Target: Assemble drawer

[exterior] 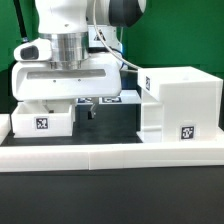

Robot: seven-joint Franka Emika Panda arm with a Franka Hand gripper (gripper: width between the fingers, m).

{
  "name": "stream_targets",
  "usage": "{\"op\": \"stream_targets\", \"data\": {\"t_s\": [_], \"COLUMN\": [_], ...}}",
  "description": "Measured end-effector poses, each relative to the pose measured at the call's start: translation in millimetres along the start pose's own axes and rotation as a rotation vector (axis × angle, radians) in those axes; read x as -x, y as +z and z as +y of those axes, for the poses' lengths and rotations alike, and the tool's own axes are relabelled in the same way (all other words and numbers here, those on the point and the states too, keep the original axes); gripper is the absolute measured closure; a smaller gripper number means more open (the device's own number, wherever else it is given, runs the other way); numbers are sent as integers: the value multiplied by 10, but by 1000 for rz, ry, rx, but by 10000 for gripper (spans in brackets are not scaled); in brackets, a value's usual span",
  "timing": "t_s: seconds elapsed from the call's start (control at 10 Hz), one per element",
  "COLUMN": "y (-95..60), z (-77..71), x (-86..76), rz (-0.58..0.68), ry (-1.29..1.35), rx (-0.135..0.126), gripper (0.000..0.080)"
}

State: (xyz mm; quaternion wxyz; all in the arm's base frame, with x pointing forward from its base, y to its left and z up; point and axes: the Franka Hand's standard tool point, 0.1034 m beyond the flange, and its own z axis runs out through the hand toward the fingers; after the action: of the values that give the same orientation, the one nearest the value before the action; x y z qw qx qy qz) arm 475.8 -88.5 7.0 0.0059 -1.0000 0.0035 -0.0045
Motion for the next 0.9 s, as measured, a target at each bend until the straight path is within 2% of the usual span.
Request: {"op": "stream_targets", "data": {"t_s": [0.2, 0.3, 0.4, 0.5, 0.6, 0.7, 0.8, 0.9], "y": [4, 3, 3, 3, 3, 3, 3, 3], "z": [5, 6, 5, 5, 5, 5, 5, 5], "x": [-6, -6, -6, -7, -7, -7, -7, -7], "rz": [8, 8, 8, 8, 8, 8, 8, 8], "ry": [1, 1, 1, 1, 1, 1, 1, 1], "rx": [5, 5, 5, 5, 5, 5, 5, 5], "gripper": [150, 246, 382, 382, 583, 725, 725, 758]}}
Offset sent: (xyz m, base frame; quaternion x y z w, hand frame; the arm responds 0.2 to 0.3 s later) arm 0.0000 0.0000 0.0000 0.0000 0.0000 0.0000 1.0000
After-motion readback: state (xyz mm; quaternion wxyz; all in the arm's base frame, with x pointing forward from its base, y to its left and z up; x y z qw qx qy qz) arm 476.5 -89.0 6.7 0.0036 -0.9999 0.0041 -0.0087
